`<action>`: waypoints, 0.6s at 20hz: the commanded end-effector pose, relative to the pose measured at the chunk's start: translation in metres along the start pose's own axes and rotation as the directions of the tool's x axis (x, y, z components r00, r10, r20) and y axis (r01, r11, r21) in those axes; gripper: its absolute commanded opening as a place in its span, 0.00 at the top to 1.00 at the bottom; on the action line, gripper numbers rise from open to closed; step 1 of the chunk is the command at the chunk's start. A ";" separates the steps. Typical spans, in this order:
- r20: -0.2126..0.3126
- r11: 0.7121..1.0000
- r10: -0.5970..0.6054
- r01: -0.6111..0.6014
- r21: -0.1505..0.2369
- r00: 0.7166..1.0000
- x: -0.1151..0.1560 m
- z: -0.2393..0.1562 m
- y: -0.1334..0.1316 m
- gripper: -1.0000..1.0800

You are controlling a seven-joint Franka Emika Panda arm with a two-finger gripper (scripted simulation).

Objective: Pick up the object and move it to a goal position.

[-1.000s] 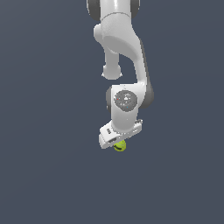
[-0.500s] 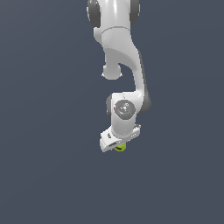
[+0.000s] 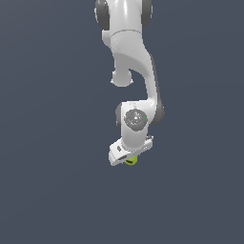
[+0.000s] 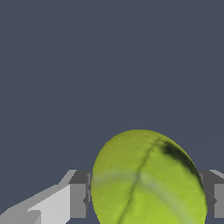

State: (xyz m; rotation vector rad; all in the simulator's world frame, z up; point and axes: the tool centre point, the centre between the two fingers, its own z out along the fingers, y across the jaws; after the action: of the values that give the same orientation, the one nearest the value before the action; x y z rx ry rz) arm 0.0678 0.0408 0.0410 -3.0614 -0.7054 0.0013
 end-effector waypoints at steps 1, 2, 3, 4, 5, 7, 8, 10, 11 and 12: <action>-0.001 1.000 0.000 0.000 0.000 1.000 0.000 0.000 0.000 1.00; -0.001 1.000 0.000 0.000 0.000 1.000 0.000 0.000 0.000 1.00; 0.000 1.000 0.000 0.000 0.000 1.000 0.000 0.000 0.000 1.00; 0.000 1.000 0.000 0.000 0.000 1.000 0.000 0.000 0.000 1.00; 0.000 1.000 0.000 0.000 0.000 1.000 -0.001 0.000 0.000 1.00; 0.000 1.000 0.000 0.000 0.000 1.000 -0.003 -0.002 0.001 1.00; 0.000 1.000 0.000 0.000 0.000 1.000 -0.004 -0.003 0.002 1.00; 0.000 1.000 0.000 0.000 0.000 1.000 -0.008 -0.005 0.004 1.00; 0.000 1.000 0.000 0.000 0.000 1.000 -0.010 -0.007 0.005 1.00; 0.000 1.000 0.000 0.000 0.000 1.000 -0.013 -0.009 0.006 1.00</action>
State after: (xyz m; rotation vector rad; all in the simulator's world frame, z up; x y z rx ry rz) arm 0.0604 0.0329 0.0463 -3.0606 -0.7059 0.0051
